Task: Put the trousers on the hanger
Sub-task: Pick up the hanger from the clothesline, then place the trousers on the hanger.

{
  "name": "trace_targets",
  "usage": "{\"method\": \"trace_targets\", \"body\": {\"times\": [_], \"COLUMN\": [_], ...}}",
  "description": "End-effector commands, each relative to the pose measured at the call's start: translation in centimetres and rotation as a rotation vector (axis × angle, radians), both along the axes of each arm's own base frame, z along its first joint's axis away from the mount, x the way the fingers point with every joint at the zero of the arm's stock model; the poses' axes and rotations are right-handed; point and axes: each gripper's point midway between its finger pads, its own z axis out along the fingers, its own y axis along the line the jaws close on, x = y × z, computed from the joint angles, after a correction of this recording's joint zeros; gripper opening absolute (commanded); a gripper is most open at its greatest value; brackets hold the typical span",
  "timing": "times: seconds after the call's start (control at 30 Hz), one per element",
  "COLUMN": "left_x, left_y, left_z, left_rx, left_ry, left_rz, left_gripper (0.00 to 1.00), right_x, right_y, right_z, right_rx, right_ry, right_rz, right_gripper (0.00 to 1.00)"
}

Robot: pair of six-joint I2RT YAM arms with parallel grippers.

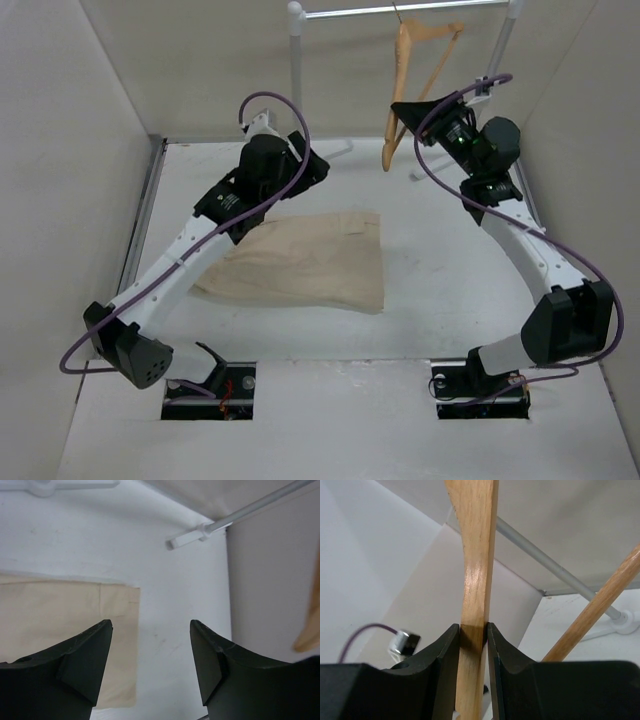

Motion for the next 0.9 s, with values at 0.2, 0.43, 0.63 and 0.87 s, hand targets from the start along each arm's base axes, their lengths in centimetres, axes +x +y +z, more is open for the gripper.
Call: {"method": "trace_targets", "body": {"times": [0.2,0.43,0.63,0.87], "left_x": [2.1,4.2,5.5,6.9], "left_y": [-5.1,-10.5,-13.1,-13.3], "left_z": [7.7,5.5,0.5,-1.1], "left_rx": [-0.053,-0.006,0.046,0.076], "left_ry": [-0.171,-0.144,-0.065,-0.051], "left_rz": [-0.104,-0.185,-0.207,-0.149], "left_gripper": [0.64,0.68,0.67,0.3], "right_x": [-4.7,-8.3,-10.4,-11.8], "right_y": [0.1,0.7,1.1,0.8], "right_z": [-6.0,-12.3,-15.0,-16.3], "right_rx": [-0.083,-0.152,-0.171,-0.189], "right_ry": [0.03,0.126,0.168,0.189], "right_rz": [0.027,0.066,0.091,0.089], "right_gripper": [0.15,0.15,0.15,0.14]}}
